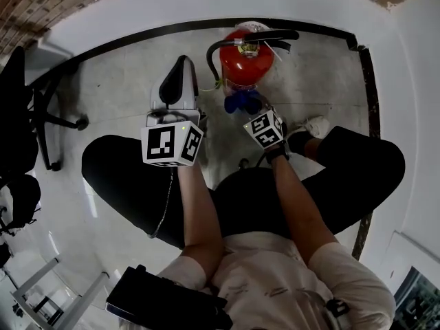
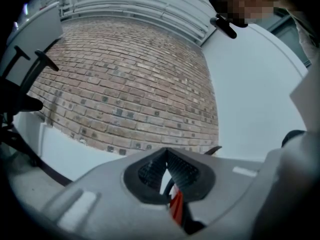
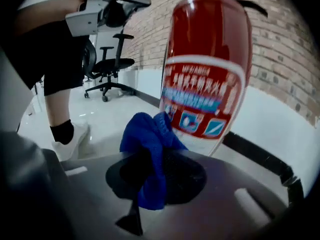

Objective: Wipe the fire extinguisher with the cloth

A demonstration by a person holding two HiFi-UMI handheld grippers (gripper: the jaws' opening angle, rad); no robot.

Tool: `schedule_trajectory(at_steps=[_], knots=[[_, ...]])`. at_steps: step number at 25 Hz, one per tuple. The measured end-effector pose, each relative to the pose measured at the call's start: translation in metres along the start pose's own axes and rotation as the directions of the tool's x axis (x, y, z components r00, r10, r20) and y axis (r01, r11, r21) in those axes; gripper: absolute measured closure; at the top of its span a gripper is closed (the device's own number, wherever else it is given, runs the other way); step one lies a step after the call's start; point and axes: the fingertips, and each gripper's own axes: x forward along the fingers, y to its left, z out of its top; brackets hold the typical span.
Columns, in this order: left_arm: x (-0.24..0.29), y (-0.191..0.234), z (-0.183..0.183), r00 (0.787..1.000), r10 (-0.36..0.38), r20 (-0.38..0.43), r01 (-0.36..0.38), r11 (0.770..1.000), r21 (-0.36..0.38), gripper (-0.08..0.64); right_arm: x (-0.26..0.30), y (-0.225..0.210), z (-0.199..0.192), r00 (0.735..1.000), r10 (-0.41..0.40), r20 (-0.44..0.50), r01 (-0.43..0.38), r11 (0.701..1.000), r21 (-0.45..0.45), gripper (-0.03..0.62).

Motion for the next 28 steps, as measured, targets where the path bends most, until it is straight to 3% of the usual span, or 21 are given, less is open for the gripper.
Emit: schedule_trajectory(at_steps=[4, 8, 10, 14, 16, 17, 20, 22, 23, 25, 28], knots=[[0.005, -0.001, -0.012, 0.999, -0.005, -0.032, 0.005, 1.0, 0.007, 0.56, 0.05, 0.021, -0.056, 0.988, 0.064, -0.14, -0.058, 0.997, 0.043, 0.529], [0.005, 0.004, -0.015, 0.998, 0.003, -0.065, -0.001, 1.0, 0.021, 0.56, 0.079, 0.018, -0.127, 0.948, 0.052, -0.315, 0.024, 0.972, 0.233, 0.528], [0.004, 0.003, -0.013, 0.997, 0.005, -0.082, -0.003, 1.0, 0.019, 0.56, 0.082, 0.008, -0.143, 0.939, 0.05, -0.342, 0.047, 0.962, 0.27, 0.528], [0.007, -0.003, -0.02, 0.995, -0.024, -0.102, 0.028, 0.999, 0.043, 0.56, 0.087, -0.003, -0.142, 0.931, 0.112, -0.348, -0.031, 0.972, 0.231, 0.525], [0.008, -0.006, -0.022, 0.994, -0.03, -0.109, 0.035, 0.998, 0.049, 0.56, 0.086, 0.001, -0.149, 0.93, 0.152, -0.334, -0.035, 0.942, 0.333, 0.525], [0.007, -0.007, -0.022, 0.993, -0.031, -0.111, 0.036, 0.998, 0.051, 0.56, 0.08, 0.001, -0.154, 0.935, 0.151, -0.321, -0.007, 0.913, 0.408, 0.525], [0.009, -0.01, -0.019, 0.994, -0.032, -0.103, 0.038, 0.998, 0.05, 0.56, 0.035, -0.015, -0.123, 0.971, 0.068, -0.231, 0.093, 0.78, 0.619, 0.525], [0.011, -0.011, -0.017, 0.995, -0.035, -0.094, 0.039, 0.998, 0.039, 0.56, -0.008, -0.031, -0.071, 0.995, -0.029, -0.099, 0.09, 0.711, 0.697, 0.525], [0.011, -0.012, -0.017, 0.995, -0.037, -0.091, 0.04, 0.999, 0.033, 0.56, -0.03, -0.037, -0.04, 0.997, -0.083, 0.005, 0.054, 0.691, 0.721, 0.525], [0.015, -0.016, -0.014, 0.996, -0.042, -0.084, 0.044, 0.999, 0.026, 0.56, -0.074, -0.047, 0.022, 0.959, -0.165, 0.231, -0.058, 0.682, 0.729, 0.525], [0.021, -0.03, -0.006, 0.996, -0.069, -0.063, 0.071, 0.997, 0.025, 0.56, -0.14, -0.063, 0.098, 0.854, -0.235, 0.465, -0.186, 0.697, 0.693, 0.525]])
